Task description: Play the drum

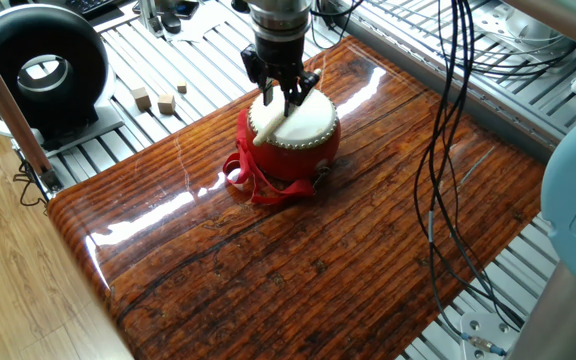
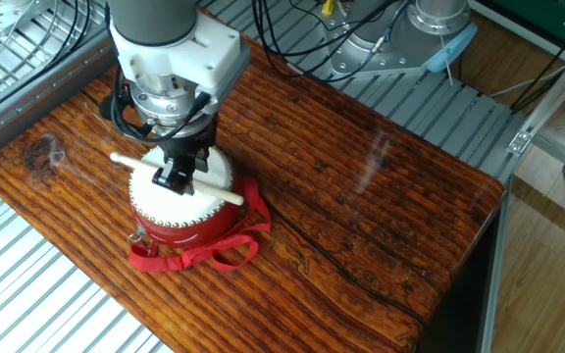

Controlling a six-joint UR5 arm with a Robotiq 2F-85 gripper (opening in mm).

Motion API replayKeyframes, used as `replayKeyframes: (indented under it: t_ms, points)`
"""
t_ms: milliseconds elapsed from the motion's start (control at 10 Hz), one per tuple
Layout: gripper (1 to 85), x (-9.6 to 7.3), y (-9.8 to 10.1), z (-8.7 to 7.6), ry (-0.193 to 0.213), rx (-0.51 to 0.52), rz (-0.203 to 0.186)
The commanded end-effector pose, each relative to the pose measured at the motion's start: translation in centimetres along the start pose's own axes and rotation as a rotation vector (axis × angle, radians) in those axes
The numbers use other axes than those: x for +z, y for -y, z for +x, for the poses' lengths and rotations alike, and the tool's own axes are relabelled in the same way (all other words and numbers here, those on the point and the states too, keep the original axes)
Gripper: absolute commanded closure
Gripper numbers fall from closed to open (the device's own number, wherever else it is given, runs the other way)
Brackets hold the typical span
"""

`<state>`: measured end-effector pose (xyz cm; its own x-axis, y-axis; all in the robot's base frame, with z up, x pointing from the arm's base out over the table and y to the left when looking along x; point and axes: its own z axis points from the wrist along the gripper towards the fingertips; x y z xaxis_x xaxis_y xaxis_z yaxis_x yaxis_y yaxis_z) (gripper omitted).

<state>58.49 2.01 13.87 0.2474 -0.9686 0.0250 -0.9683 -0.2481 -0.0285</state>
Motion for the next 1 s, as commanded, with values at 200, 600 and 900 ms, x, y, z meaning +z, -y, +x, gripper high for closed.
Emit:
replayKeyframes:
  t_ms: [200, 600, 900]
  points:
    - [38.3, -0.2, -0.5, -0.3, 0.011, 0.036, -0.02]
    - [52.0, -1.1, -1.0, -3.2, 0.105, 0.646, -0.019]
    - [84.7, -2.4, -2.9, 3.1, -0.145, 0.933, 0.109]
